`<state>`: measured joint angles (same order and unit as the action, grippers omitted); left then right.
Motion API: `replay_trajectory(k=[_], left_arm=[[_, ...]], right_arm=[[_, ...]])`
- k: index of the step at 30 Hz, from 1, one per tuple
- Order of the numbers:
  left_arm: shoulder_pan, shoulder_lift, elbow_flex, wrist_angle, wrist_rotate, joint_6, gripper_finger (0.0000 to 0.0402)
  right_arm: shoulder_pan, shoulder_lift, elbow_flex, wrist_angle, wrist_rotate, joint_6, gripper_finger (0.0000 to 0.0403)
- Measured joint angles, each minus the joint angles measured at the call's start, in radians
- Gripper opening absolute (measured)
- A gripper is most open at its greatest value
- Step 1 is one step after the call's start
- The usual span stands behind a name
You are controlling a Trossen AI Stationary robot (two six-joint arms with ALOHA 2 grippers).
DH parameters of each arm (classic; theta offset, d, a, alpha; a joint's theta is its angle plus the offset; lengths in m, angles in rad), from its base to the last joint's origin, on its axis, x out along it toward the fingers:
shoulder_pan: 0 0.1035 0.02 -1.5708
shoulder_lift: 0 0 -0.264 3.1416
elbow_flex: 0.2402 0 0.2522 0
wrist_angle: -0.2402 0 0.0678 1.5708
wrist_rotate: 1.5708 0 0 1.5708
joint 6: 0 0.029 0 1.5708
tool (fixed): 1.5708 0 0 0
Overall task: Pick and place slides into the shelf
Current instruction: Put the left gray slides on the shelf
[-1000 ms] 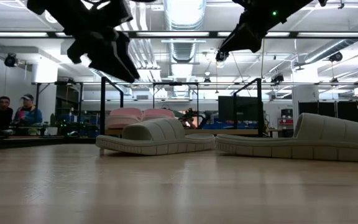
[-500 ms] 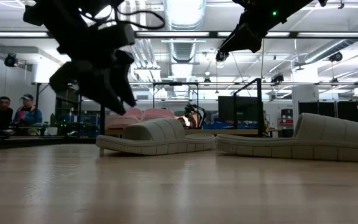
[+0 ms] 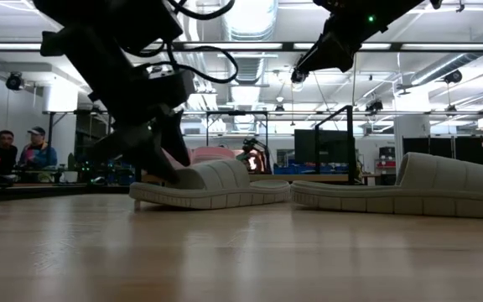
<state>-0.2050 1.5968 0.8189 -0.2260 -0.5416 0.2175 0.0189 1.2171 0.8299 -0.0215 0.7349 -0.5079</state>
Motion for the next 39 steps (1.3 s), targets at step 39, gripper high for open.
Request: replay_trajectory(k=[39], left_arm=[[-0.005,0.000,-0.022,0.121,-0.059,-0.056,0.0062]], right_arm=[[0.000,0.000,0.000,-0.029,0.000,0.011,0.0206]])
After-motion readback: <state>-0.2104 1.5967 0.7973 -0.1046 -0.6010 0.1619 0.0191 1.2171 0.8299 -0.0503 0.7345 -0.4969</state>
